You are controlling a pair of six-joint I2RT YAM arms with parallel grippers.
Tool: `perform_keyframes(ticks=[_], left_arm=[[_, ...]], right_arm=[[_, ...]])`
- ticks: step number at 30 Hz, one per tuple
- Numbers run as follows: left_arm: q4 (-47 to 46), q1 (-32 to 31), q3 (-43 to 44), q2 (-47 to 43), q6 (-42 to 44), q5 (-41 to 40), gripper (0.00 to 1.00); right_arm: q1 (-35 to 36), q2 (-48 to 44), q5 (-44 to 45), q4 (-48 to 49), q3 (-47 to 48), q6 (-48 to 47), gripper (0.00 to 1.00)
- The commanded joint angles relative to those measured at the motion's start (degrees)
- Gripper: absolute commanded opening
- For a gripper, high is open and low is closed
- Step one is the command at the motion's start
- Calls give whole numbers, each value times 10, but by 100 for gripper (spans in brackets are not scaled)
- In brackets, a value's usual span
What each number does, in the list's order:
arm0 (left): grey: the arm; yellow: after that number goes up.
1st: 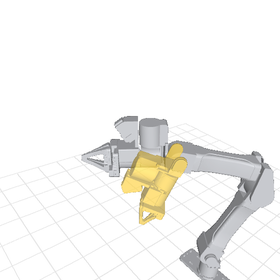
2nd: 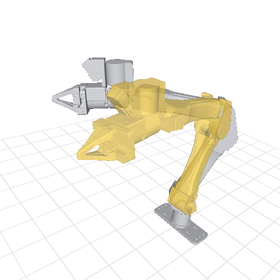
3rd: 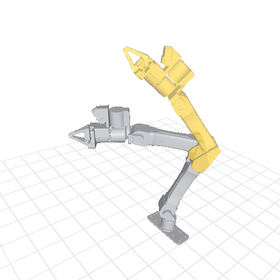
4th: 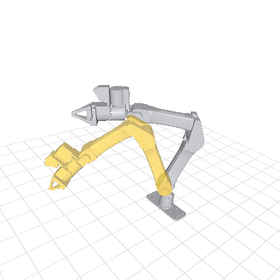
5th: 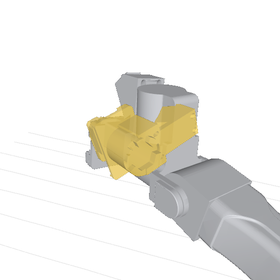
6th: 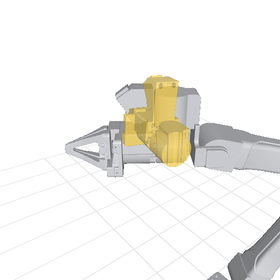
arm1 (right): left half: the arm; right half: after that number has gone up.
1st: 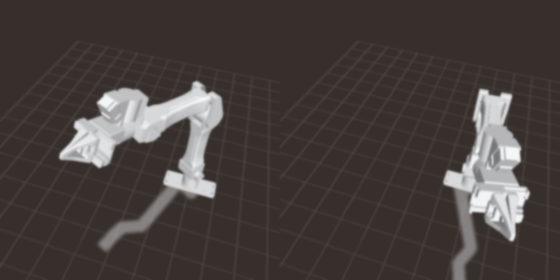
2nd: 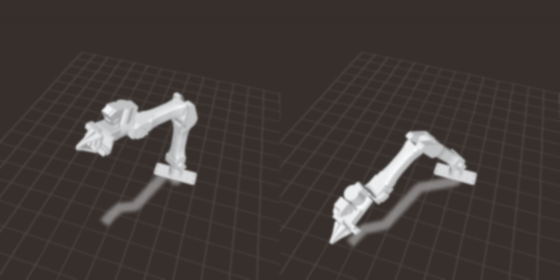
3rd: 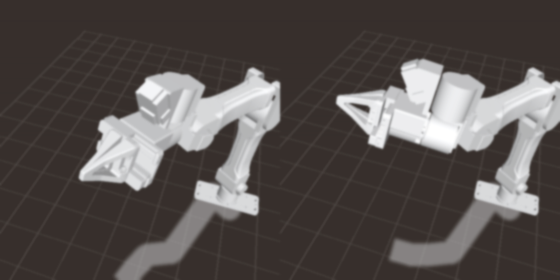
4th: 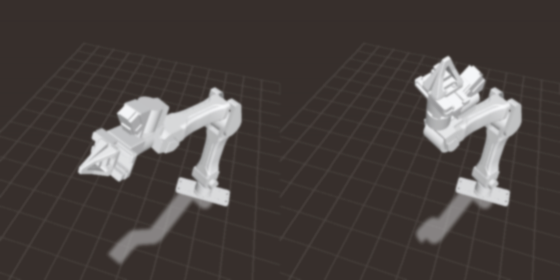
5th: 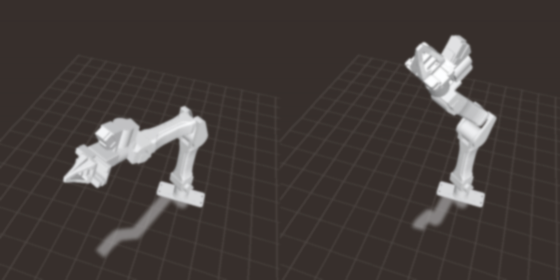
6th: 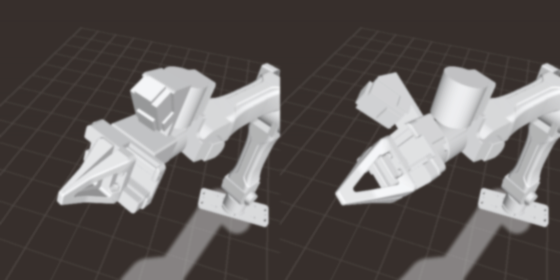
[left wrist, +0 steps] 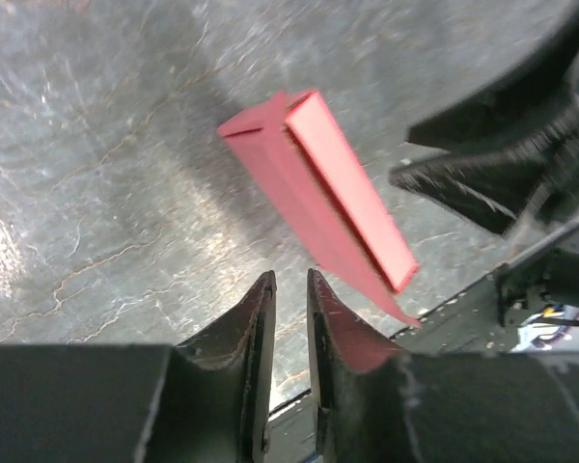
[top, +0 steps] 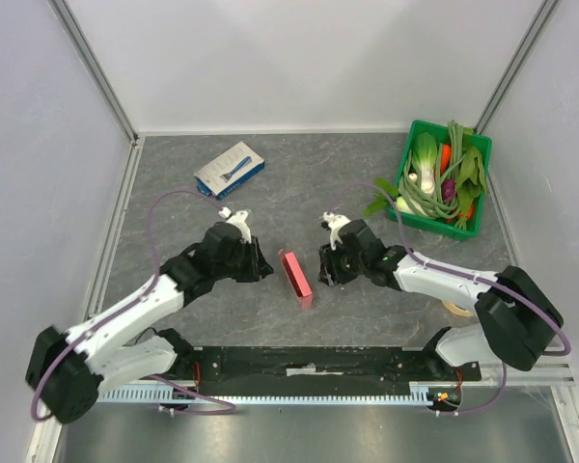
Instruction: Fold the paper box
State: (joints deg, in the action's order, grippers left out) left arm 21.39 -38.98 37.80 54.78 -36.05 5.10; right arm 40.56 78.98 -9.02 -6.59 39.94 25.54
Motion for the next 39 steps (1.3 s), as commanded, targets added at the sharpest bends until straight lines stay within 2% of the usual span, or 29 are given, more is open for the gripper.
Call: perform_keyframes(ticks=[1, 6, 8, 12, 16, 23, 26, 32, 35, 39], left_arm=[[-42, 1, -11, 94, -38, 9, 22], [-87, 1, 39, 213, -24, 46, 18], [-124, 1, 46, 234, -19, 59, 19], [-164, 1, 80, 280, -10, 77, 21], [-157, 3, 120, 333, 24, 99, 22], [-167, 13, 139, 365, 79, 183, 28], [-167, 14, 146, 377, 92, 226, 29], [-151, 29, 138, 368, 107, 233, 34], [-172, 42, 124, 360, 113, 278, 40], [-155, 44, 135, 383, 125, 322, 38]], right_arm=[[63, 5, 62, -45, 15, -21, 50], [132, 20, 83, -5, -2, 30, 45], [157, 25, 103, 22, -7, 55, 45], [175, 21, 132, 94, -34, 118, 46], [196, 24, 170, 148, -36, 149, 48], [210, 67, 201, 252, -38, 166, 51], [213, 79, 210, 269, -37, 160, 54], [214, 75, 205, 258, -36, 126, 62], [213, 66, 233, 250, -43, 116, 65], [212, 78, 245, 277, -39, 101, 59]])
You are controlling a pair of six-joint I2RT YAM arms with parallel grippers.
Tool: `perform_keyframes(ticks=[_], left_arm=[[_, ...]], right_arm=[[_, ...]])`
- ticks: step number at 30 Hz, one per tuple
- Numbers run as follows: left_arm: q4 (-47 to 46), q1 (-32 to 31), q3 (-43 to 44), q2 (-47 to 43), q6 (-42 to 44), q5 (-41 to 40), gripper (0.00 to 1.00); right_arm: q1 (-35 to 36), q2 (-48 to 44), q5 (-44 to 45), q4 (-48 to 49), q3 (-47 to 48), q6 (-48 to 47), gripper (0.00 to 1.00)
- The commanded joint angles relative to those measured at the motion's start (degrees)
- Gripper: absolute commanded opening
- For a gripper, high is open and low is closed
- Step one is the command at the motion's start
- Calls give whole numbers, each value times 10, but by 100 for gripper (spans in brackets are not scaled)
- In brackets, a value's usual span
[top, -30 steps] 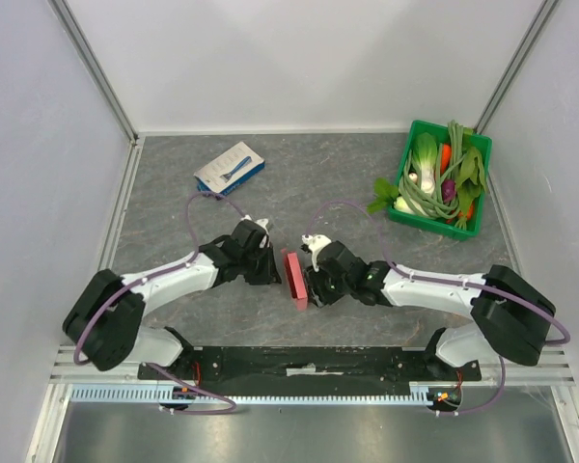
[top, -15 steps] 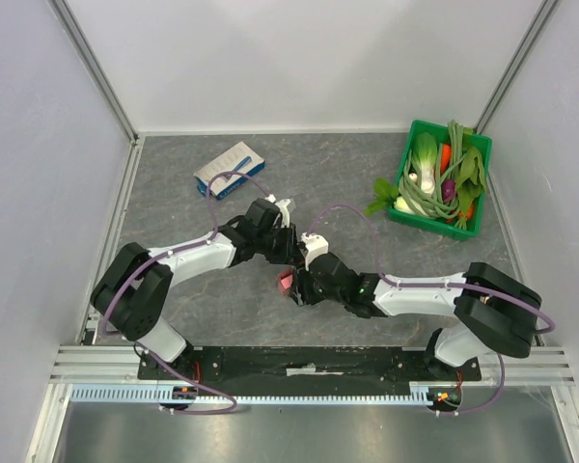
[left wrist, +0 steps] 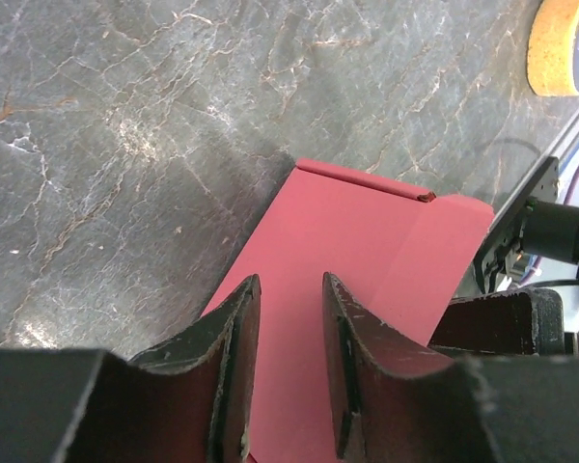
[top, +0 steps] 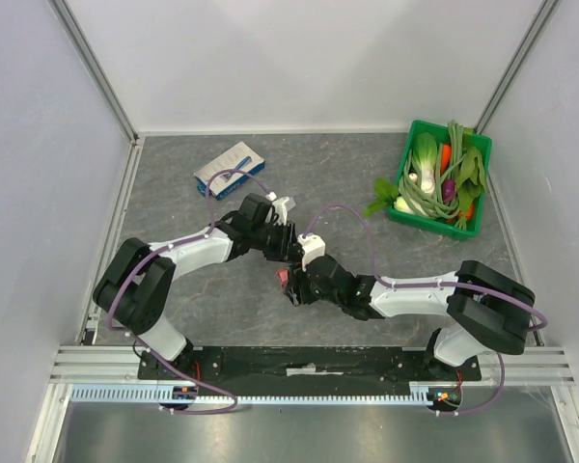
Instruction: Fold the paper box
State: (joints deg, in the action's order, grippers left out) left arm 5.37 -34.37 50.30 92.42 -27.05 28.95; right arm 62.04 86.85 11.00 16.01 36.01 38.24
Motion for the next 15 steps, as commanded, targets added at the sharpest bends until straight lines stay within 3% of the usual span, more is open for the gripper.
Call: perform_keyframes(ticks=[1, 8, 15], left_arm=[[10, -2, 12, 7, 35, 77, 38], [4, 2, -11, -72, 13, -37, 47], [62, 2, 2, -120, 26, -105, 56]], right_arm=[[-2, 3, 44, 54, 8, -26, 58], [-1, -12, 43, 41, 1, -18, 52], [-1, -18, 44, 39, -16, -10, 52]])
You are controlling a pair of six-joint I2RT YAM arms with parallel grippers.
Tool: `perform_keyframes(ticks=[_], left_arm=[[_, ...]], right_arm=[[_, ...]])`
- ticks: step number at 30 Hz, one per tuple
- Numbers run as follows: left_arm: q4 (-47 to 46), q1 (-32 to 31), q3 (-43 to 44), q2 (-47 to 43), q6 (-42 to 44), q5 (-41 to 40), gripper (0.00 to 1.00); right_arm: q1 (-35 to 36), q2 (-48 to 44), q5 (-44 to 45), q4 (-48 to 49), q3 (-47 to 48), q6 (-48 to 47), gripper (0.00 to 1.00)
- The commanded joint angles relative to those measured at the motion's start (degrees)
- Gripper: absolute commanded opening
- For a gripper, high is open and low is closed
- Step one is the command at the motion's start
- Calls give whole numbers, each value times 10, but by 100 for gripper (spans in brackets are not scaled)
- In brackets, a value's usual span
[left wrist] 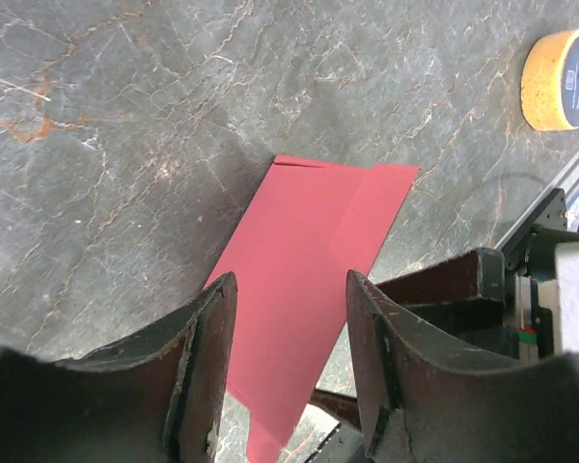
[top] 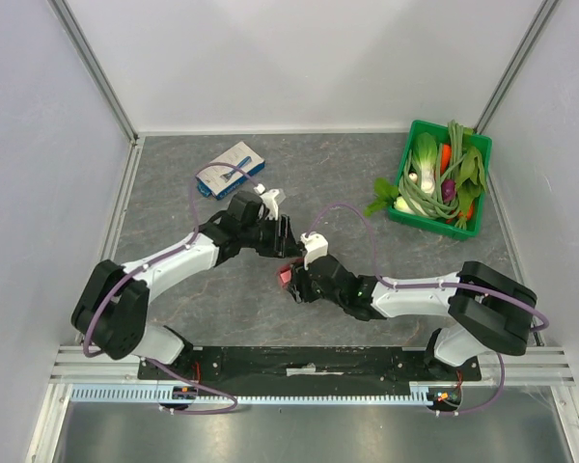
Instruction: Fold the paper box
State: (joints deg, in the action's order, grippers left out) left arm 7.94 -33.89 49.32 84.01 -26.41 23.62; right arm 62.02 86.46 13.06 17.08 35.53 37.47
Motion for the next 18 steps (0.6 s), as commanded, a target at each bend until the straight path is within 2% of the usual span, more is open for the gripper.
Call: perform_keyframes(ticks=[1, 5, 9, 12, 16, 18], left_arm=[[53, -3, 12, -43, 22, -59, 57], [87, -3, -4, -109, 27, -99, 60], [133, -3, -17, -181, 45, -90, 61], [167, -3, -17, -181, 57, -79, 63], [160, -3, -29, -198, 46, -129, 63], [168, 0, -20, -193, 25, -181, 64]], right_arm=[[-1, -12, 23, 30, -10, -2, 52], [-1, -6, 14, 30, -5, -1, 52], [-1, -8, 14, 29, -5, -2, 53], [-1, -8, 7, 30, -6, -3, 53], [-1, -13, 6, 30, -10, -5, 53], [-1, -20, 6, 26, -11, -6, 53]])
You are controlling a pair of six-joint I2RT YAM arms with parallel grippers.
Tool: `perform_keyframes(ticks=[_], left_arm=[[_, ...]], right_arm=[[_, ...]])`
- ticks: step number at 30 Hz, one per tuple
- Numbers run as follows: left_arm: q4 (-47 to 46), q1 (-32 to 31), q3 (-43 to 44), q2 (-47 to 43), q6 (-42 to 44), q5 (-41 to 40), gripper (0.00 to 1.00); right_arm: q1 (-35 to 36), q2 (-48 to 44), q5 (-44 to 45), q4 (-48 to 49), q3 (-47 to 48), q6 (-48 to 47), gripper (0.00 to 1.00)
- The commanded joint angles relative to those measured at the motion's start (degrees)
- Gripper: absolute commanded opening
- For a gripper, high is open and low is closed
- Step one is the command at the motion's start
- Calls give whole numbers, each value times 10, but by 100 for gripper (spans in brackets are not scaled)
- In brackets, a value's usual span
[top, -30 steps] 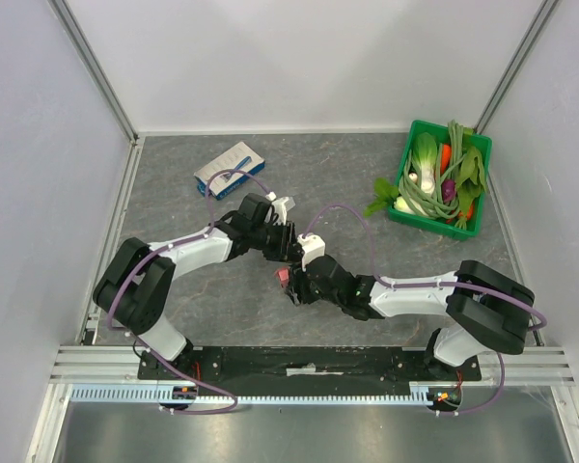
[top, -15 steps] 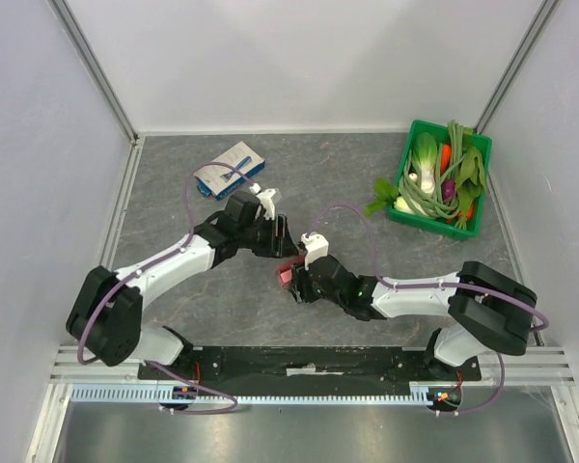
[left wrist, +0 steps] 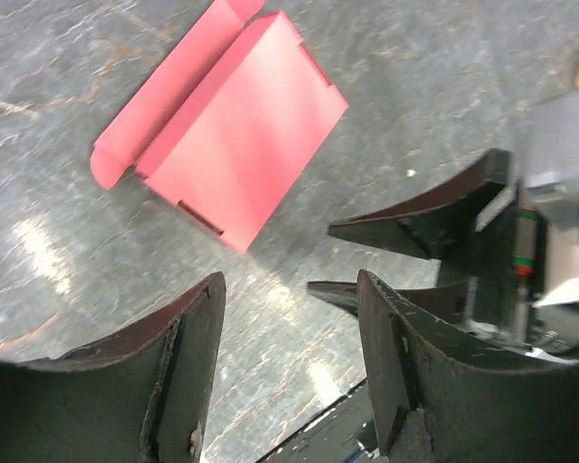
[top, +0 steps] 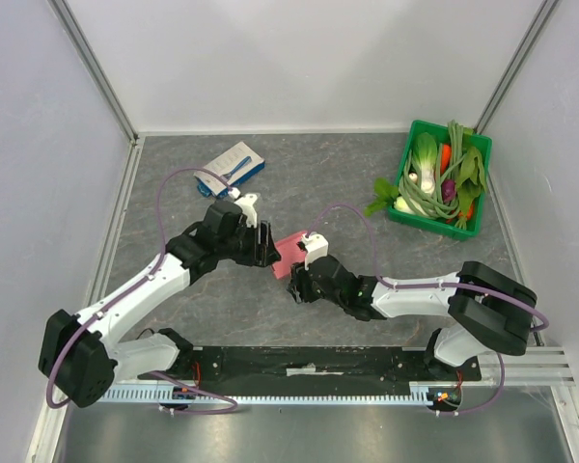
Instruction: Fold the paper box
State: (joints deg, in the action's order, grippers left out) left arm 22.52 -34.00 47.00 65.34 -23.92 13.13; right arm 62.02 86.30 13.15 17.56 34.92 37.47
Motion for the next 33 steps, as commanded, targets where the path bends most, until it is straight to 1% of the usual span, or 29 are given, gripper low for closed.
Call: perform_keyframes(ticks=[1, 3, 4, 5, 6, 7, 8, 9, 10, 11, 12, 14, 15, 16, 17, 18, 19, 20, 22, 23, 25, 27, 28, 33], left_arm=[[25, 3, 8, -1, -9, -90, 65], [28, 18, 18, 17, -32, -108, 66], [30, 27, 21, 24, -51, -109, 66], [30, 38, 25, 39, -58, -94, 67], [23, 64, 27, 46, -66, -82, 67], [12, 81, 23, 55, -78, -44, 67], [2, 117, 20, 72, -85, -17, 67], [-6, 135, 12, 83, -92, 9, 66], [-28, 151, 8, 94, -105, 59, 66], [-35, 176, 5, 116, -110, 76, 61], [-43, 183, 1, 124, -115, 87, 60], [-78, 198, -9, 137, -136, 109, 57], [-91, 205, -21, 145, -147, 122, 56], [-104, 209, -28, 149, -169, 142, 55], [-128, 215, -35, 150, -181, 146, 54], [-138, 218, -49, 148, -191, 147, 54], [-152, 220, -59, 145, -218, 149, 53], [-183, 227, -81, 143, -232, 150, 52], [-208, 233, -101, 141, -269, 153, 51], [-223, 235, -116, 143, -282, 154, 51], [-243, 236, -125, 159, -308, 158, 50], [-243, 239, -127, 174, -315, 156, 50], [-240, 239, -126, 197, -323, 157, 50], [-260, 243, -125, 240, -379, 161, 49]], right_arm=[[-1, -23, 10, 8, -4, -9, 54], [-3, -46, 14, -16, -1, -15, 57], [-5, -57, 11, -35, 1, -20, 62], [-8, -79, 13, -50, 6, -33, 64], [-18, -89, 14, -79, 12, -39, 68], [-28, -100, 13, -90, 14, -45, 75], [-41, -113, -25, -96, 16, -58, 77], [-84, -114, -60, -110, 25, -64, 78], [-108, -113, -92, -118, 32, -71, 79], [-130, -101, -158, -123, 39, -87, 79], [-165, -90, -180, -139, 62, -99, 79], [-180, -46, -202, -173, 100, -121, 77], [-183, -33, -212, -201, 136, -133, 75], [-183, -23, -218, -199, 146, -133, 72], [-184, -8, -225, -188, 153, -128, 69], [-184, 2, -246, -148, 156, -104, 65], [-184, 13, -260, -127, 159, -94, 55], [-183, 45, -276, -108, 163, -85, 49], [-183, 78, -309, -59, 174, -56, 38], [-183, 109, -313, -40, 175, -48, 33], [-183, 130, -319, 1, 173, -40, 26], [-183, 151, -314, 37, 162, -38, 24], [-183, 156, -309, 45, 160, -43, 23], [-183, 173, -270, 52, 134, -57, 22]])
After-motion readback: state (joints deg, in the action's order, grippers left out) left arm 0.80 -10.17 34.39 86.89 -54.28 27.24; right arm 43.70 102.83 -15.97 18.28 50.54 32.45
